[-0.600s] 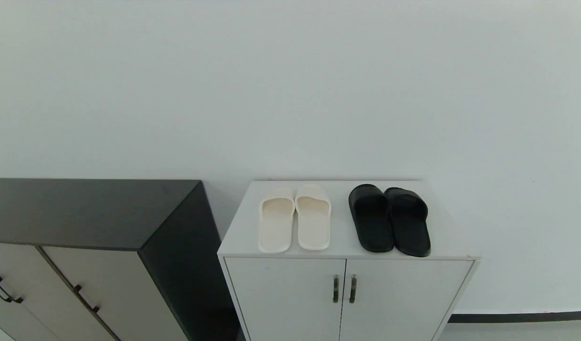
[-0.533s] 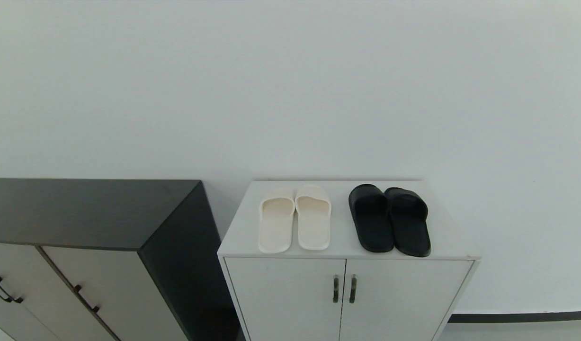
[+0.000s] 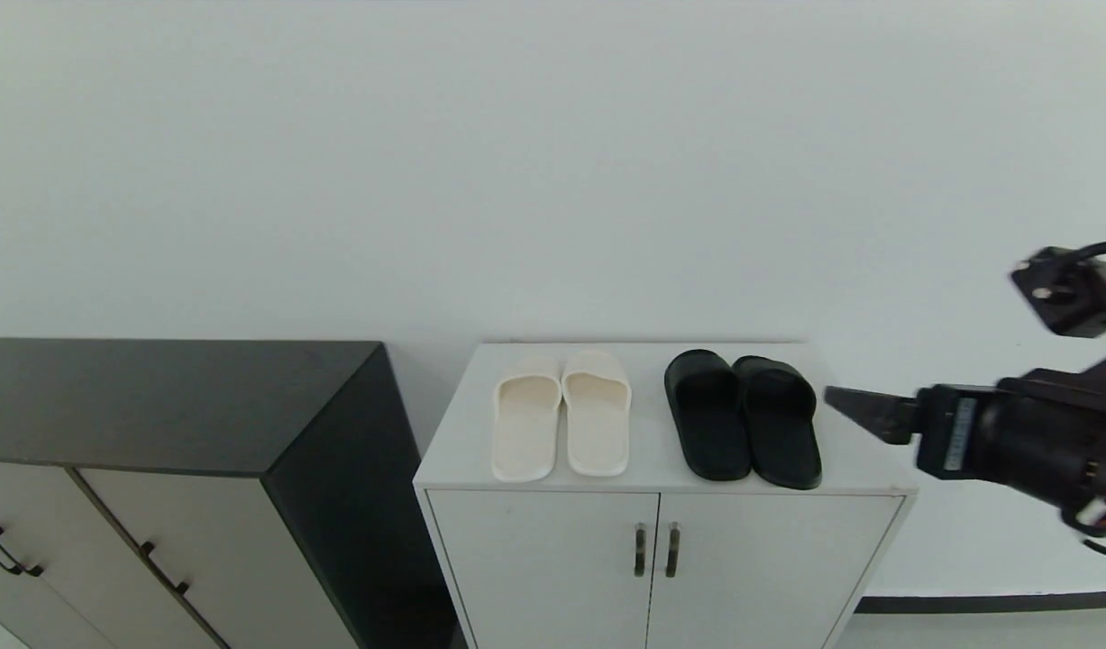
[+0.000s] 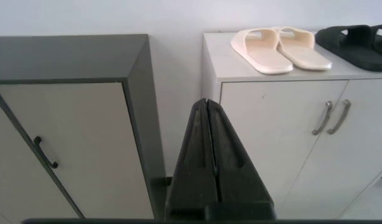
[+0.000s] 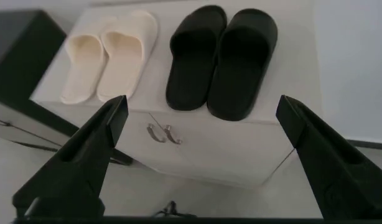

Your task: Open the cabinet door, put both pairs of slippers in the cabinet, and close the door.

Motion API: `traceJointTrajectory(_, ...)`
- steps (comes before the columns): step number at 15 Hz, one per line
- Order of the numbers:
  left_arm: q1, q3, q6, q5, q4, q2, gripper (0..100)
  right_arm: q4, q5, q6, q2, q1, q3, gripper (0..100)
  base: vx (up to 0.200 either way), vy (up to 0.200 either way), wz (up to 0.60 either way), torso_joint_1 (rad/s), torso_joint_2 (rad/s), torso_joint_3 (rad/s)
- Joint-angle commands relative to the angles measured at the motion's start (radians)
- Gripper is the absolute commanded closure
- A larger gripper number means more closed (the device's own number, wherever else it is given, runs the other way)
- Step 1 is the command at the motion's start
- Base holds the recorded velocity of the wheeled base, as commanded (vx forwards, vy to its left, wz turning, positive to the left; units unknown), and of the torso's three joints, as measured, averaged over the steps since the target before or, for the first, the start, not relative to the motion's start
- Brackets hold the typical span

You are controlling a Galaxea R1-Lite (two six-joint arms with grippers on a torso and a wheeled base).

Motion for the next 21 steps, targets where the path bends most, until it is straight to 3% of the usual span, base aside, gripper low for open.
traceJointTrajectory(1, 0.0, 0.0, 0.0, 0.0, -0.001, 0.001, 100, -0.068, -0.062, 0.01, 0.249, 0.077, -0.109, 0, 0.0, 0.0, 0.0, 0.0, 0.0, 0.0)
traceJointTrajectory(4, 0.0, 0.0, -0.002, 0.0, -0.001, 0.001, 100, -0.168, -0.147, 0.007, 0.39, 0.077, -0.152, 0, 0.0, 0.0, 0.0, 0.0, 0.0, 0.0)
traceJointTrajectory(9, 0.0, 0.0, -0.002, 0.0, 0.001, 0.001, 100, -0.369, -0.15, -0.058, 0.565, -0.028, -0.141, 0, 0.0, 0.0, 0.0, 0.0, 0.0, 0.0)
traceJointTrajectory(17, 0.0, 0.0, -0.002, 0.0, -0.001, 0.001, 100, -0.475, -0.151, -0.076, 0.766, -0.144, -0.202, 0, 0.0, 0.0, 0.0, 0.0, 0.0, 0.0)
traceJointTrajectory(21, 0.0, 0.0, -0.003, 0.0, -0.001, 0.001, 100, -0.501, -0.101, -0.084, 0.825, -0.153, -0.262, 0, 0.0, 0.0, 0.0, 0.0, 0.0, 0.0)
